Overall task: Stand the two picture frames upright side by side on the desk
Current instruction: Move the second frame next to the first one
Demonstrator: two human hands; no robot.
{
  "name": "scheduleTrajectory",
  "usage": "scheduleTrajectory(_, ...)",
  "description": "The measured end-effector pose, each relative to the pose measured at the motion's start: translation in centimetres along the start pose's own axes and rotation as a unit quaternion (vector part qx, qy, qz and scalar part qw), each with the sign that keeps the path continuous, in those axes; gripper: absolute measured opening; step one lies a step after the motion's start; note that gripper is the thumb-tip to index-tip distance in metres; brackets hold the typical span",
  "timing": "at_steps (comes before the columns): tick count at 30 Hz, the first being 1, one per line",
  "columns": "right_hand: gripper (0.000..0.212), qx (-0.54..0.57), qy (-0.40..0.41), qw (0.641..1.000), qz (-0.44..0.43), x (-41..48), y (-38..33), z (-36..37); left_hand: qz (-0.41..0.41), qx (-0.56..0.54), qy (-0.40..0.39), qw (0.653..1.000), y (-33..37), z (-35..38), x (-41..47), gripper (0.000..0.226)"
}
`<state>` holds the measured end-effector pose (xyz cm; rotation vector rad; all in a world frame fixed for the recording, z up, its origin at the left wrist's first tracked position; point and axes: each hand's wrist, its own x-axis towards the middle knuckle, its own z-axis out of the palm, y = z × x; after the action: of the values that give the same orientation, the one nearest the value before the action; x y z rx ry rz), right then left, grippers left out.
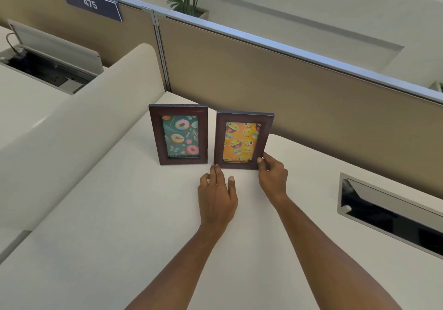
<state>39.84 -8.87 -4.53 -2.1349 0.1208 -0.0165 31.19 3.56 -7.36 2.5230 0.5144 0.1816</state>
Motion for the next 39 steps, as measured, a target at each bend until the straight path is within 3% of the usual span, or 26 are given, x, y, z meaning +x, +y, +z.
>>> scheduleTrajectory(6,0.031,0.004,0.002,1.0,-0.014,-0.3,-0.6,1.1,-0.022,0.079,-0.049,0.995,-0.4,0.0,0.8,0.065)
scheduleTrajectory(17,0.038,0.008,-0.029,1.0,-0.001,-0.4,-0.5,1.0,-0.051,0.082,-0.073,0.993,-0.6,-0.3,1.2,0.069)
scheduleTrajectory(39,0.042,-0.028,-0.086,0.995,0.044,-0.6,-1.4,-0.9,-0.014,0.169,-0.107,0.98,0.0,-1.5,1.7,0.076)
